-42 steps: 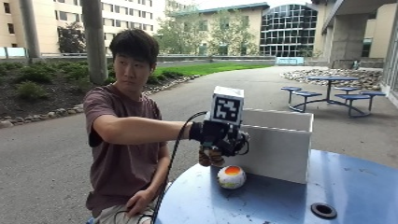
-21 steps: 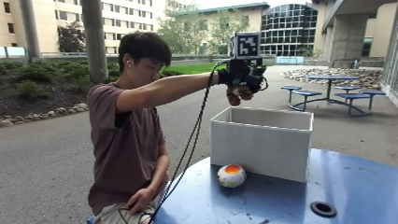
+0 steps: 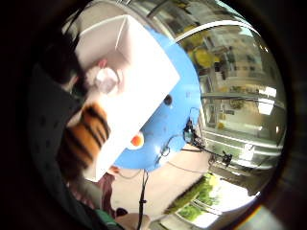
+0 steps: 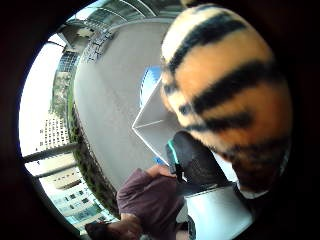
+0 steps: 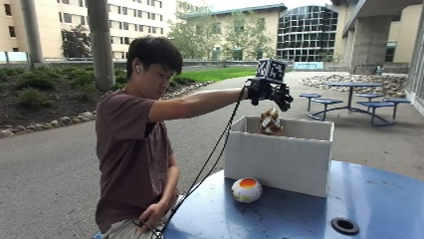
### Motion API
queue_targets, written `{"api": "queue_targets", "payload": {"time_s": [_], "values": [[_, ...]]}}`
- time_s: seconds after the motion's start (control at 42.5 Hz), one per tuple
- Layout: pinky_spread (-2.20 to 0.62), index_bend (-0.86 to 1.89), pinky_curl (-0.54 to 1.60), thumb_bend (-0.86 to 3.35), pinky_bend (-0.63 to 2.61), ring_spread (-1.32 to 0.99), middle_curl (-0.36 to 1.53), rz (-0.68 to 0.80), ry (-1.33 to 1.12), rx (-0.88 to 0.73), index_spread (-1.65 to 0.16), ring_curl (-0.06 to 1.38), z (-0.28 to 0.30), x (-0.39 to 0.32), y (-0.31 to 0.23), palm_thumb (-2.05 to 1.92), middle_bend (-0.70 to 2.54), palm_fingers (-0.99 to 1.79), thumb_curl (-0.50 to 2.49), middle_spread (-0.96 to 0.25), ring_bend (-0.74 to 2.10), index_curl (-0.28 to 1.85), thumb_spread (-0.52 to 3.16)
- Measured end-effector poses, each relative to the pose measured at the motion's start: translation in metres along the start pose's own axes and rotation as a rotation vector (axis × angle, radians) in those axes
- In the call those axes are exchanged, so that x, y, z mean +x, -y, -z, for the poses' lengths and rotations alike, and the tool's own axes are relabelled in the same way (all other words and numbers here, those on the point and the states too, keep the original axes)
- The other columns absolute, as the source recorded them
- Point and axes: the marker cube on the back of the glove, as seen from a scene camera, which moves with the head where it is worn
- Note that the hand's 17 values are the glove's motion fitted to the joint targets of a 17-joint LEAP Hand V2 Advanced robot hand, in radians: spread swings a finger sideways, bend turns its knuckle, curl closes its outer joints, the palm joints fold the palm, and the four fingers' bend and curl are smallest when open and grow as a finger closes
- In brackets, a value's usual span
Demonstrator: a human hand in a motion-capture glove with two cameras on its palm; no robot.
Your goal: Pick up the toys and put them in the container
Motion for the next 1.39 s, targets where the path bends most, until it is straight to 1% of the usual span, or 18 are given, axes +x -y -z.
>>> {"api": "queue_targets", "payload": {"time_s": [0.047, 0.094, 0.235, 0.424, 0.518, 0.612, 0.73, 0.847, 0.918, 1.012, 1.106, 1.153, 1.2, 1.224, 1.271, 1.294, 1.341, 1.388], "values": [[-0.31, 0.05, 0.59, -0.12, 1.42, -0.29, 0.63, 0.001, 0.01, 0.003, -0.17, 0.63, 0.002, -0.014, 0.006, 0.18, 0.48, -0.26, 0.77, -0.12, 1.3, 0.5, 0.95], [-0.25, 0.0, 0.55, -0.12, 1.41, -0.24, 0.58, -0.007, 0.011, 0.032, -0.14, 0.58, 0.006, -0.012, 0.004, 0.09, 0.37, -0.39, 0.72, -0.07, 1.18, 0.42, 0.98], [-0.13, 0.0, 0.48, -0.06, 1.35, -0.17, 0.49, -0.008, -0.009, 0.042, -0.11, 0.47, 0.011, 0.05, -0.037, 0.0, 0.24, -0.3, 0.62, 0.02, 1.04, 0.27, 1.06], [-0.06, 0.06, 0.42, -0.06, 1.22, -0.13, 0.47, -0.198, 0.001, 0.052, -0.12, 0.42, 0.019, 0.097, -0.083, -0.06, 0.24, -0.2, 0.52, 0.03, 0.94, 0.22, 1.12], [-0.04, 0.07, 0.39, -0.06, 1.16, -0.12, 0.47, -0.294, -0.013, 0.035, -0.13, 0.41, 0.009, 0.137, -0.114, -0.07, 0.25, -0.17, 0.48, 0.03, 0.92, 0.2, 1.13], [-0.03, 0.07, 0.38, -0.05, 1.13, -0.12, 0.47, -0.329, 0.041, 0.025, -0.13, 0.4, -0.01, 0.169, -0.141, -0.06, 0.26, -0.15, 0.44, 0.03, 0.9, 0.19, 1.15], [-0.02, 0.07, 0.36, -0.04, 1.08, -0.12, 0.47, -0.356, 0.054, -0.01, -0.13, 0.39, -0.056, 0.2, -0.163, -0.04, 0.26, -0.14, 0.41, 0.02, 0.9, 0.18, 1.19], [-0.01, 0.08, 0.35, -0.03, 1.05, -0.12, 0.46, -0.224, 0.03, -0.042, -0.14, 0.38, -0.116, 0.211, -0.169, -0.02, 0.26, -0.13, 0.39, 0.02, 0.88, 0.17, 1.22], [-0.01, 0.08, 0.34, -0.02, 1.05, -0.11, 0.46, -0.22, 0.05, -0.069, -0.14, 0.38, -0.167, 0.206, -0.159, -0.02, 0.25, -0.13, 0.38, 0.02, 0.87, 0.17, 1.23], [-0.01, 0.07, 0.34, -0.01, 1.05, -0.11, 0.45, -0.236, 0.181, -0.09, -0.16, 0.37, -0.234, 0.185, -0.141, 0.0, 0.24, -0.15, 0.37, 0.02, 0.85, 0.16, 1.25], [-0.01, 0.07, 0.35, 0.02, 1.07, -0.1, 0.44, -0.193, 0.316, -0.124, -0.17, 0.37, -0.282, 0.163, -0.134, 0.06, 0.21, -0.14, 0.37, 0.02, 0.85, 0.16, 1.28], [-0.01, 0.06, 0.35, 0.03, 1.08, -0.09, 0.44, -0.172, 0.297, -0.133, -0.17, 0.38, -0.302, 0.152, -0.13, 0.1, 0.19, -0.1, 0.38, 0.03, 0.89, 0.15, 1.3], [-0.06, 0.03, 0.36, 0.1, 1.15, -0.13, 0.45, -0.161, 0.234, -0.1, -0.18, 0.41, -0.318, 0.142, -0.125, 0.23, 0.24, 0.17, 0.4, 0.03, 1.06, 0.13, 1.34], [-0.17, 0.04, 0.38, 0.16, 1.27, -0.16, 0.45, -0.159, 0.203, -0.068, -0.17, 0.41, -0.322, 0.138, -0.123, 0.31, 0.25, 0.43, 0.42, 0.03, 1.12, 0.12, 1.37], [-0.25, 0.11, 0.33, 0.24, 1.25, -0.21, 0.45, -0.16, 0.174, 0.002, -0.17, 0.38, -0.324, 0.136, -0.12, 0.44, 0.27, 0.6, 0.45, 0.02, 1.13, 0.11, 1.42], [-0.28, 0.11, 0.34, 0.25, 1.26, -0.23, 0.46, -0.163, 0.178, 0.035, -0.17, 0.39, -0.324, 0.137, -0.119, 0.47, 0.27, 0.59, 0.46, 0.01, 1.14, 0.12, 1.43], [-0.34, 0.21, 0.35, 0.31, 1.23, -0.27, 0.5, -0.174, 0.207, 0.099, -0.17, 0.41, -0.326, 0.137, -0.114, 0.56, 0.39, 0.89, 0.48, -0.04, 1.17, 0.15, 1.46], [-0.36, 0.26, 0.34, 0.36, 1.18, -0.28, 0.53, -0.185, 0.248, 0.161, -0.17, 0.4, -0.327, 0.138, -0.108, 0.66, 0.46, 1.03, 0.51, -0.06, 1.15, 0.16, 1.45]]}}
